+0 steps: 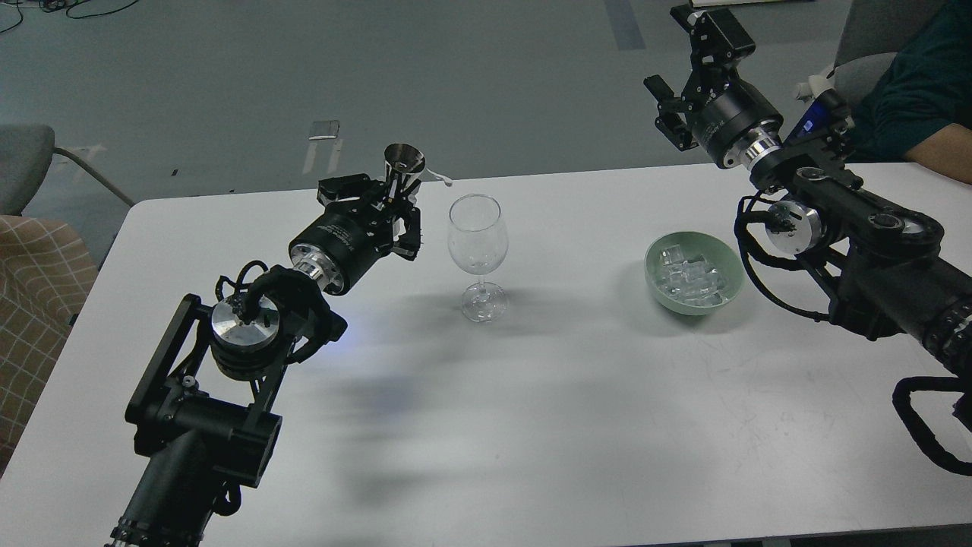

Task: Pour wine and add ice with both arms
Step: 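Tilt the jigger over the wine glass rim with the left gripper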

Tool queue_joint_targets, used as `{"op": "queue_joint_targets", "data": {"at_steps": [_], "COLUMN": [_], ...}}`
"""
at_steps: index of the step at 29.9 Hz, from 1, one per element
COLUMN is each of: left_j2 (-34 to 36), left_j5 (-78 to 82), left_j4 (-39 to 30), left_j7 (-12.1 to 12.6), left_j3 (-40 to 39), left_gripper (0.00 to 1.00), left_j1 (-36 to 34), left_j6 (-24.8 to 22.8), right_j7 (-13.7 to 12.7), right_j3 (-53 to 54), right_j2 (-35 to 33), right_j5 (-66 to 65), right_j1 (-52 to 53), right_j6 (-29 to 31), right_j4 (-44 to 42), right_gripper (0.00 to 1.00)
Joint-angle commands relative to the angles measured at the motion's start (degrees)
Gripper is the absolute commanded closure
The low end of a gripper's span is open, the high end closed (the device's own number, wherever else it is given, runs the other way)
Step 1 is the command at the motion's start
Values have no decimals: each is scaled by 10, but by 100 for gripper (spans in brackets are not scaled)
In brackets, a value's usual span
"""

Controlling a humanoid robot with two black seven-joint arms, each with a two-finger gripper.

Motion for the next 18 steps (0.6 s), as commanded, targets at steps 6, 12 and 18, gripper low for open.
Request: {"op": "queue_joint_targets", "data": {"at_steps": [6,12,18], "left_j2": [-3,-3,-3], "left_j5": [8,10,21], "left_j4": [1,0,-3], "left_j7": [4,4,3], "left_j3": [13,17,30], "left_gripper": [100,100,100], "left_j1": [-22,-22,-19], "left_j6": [16,16,10], "right_j7": [0,0,0], "right_j3": [0,0,0], "right_j2": [0,1,2], "right_j5": [0,0,0], "right_j1": [-1,-3,-3], "right_j6": [0,0,0], "right_j4": [0,0,0], "right_gripper": [0,0,0]}}
